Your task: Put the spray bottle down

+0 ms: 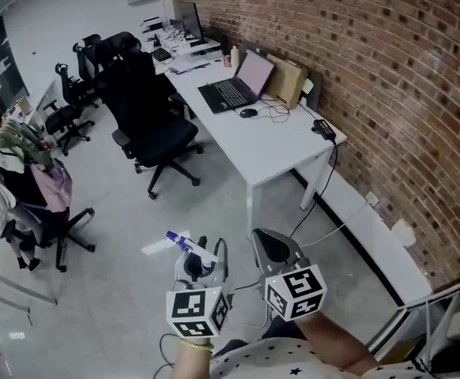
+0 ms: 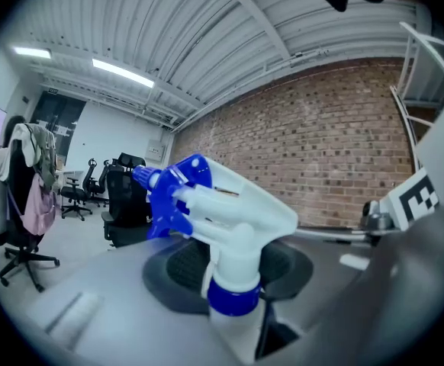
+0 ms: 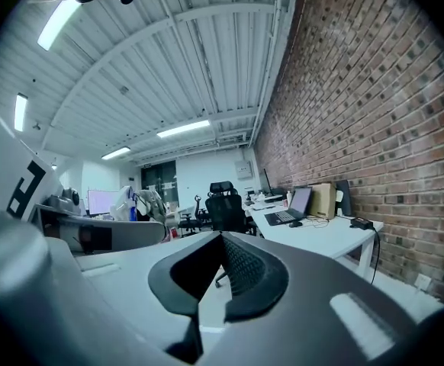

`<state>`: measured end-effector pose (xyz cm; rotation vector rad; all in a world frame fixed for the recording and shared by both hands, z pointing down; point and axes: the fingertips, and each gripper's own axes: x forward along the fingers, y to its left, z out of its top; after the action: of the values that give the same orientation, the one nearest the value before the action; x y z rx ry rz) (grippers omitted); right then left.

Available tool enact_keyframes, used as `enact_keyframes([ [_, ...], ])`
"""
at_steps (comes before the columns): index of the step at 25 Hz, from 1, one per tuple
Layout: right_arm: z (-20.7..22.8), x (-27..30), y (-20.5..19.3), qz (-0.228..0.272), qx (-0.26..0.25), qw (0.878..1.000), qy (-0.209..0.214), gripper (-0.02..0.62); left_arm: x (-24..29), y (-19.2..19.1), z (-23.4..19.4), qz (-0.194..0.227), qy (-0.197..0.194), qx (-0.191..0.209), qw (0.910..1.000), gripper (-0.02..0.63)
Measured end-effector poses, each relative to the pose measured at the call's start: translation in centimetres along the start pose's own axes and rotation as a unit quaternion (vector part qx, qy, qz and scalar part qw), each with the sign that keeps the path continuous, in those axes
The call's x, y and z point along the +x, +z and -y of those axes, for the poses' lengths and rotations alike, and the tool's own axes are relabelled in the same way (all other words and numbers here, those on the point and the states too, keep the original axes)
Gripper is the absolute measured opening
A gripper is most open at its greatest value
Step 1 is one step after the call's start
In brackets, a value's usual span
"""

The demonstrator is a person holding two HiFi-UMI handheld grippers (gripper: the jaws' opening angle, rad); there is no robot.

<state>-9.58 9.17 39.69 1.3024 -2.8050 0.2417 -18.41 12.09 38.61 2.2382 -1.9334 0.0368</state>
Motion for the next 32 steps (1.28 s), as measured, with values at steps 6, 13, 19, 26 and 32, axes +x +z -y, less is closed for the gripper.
enact_keyframes([
  [6, 7.6, 5.3, 3.3, 0.001, -0.014, 1.000, 0.000, -0.002, 8.8, 2.4, 1.1, 0.011, -0.002, 0.012, 0.9999, 0.140],
  [13, 17.0, 9.6, 5.7, 0.003, -0.024, 1.000, 0.004, -0.002, 18.8, 4.4, 4.3, 0.018, -0.010, 0.014, 0.9997, 0.140],
  [19, 23.1, 11.3, 7.0, 0.011, -0.048, 0.999, -0.006, -0.002, 25.1, 4.9, 6.1, 0.026, -0.006, 0.016, 0.9995, 0.140],
  [26, 28.1, 12.8, 6.7, -0.002, -0.029, 0.999, -0.023, -0.002, 30.2, 5.7, 7.2, 0.022, -0.006, 0.031, 0.9993, 0.140],
  [32, 30.5, 15.3, 6.5, -0.008, -0.029, 0.999, -0.016, -0.002, 34.4, 6.2, 6.2, 0.027, 0.001, 0.038, 0.9989, 0.140],
])
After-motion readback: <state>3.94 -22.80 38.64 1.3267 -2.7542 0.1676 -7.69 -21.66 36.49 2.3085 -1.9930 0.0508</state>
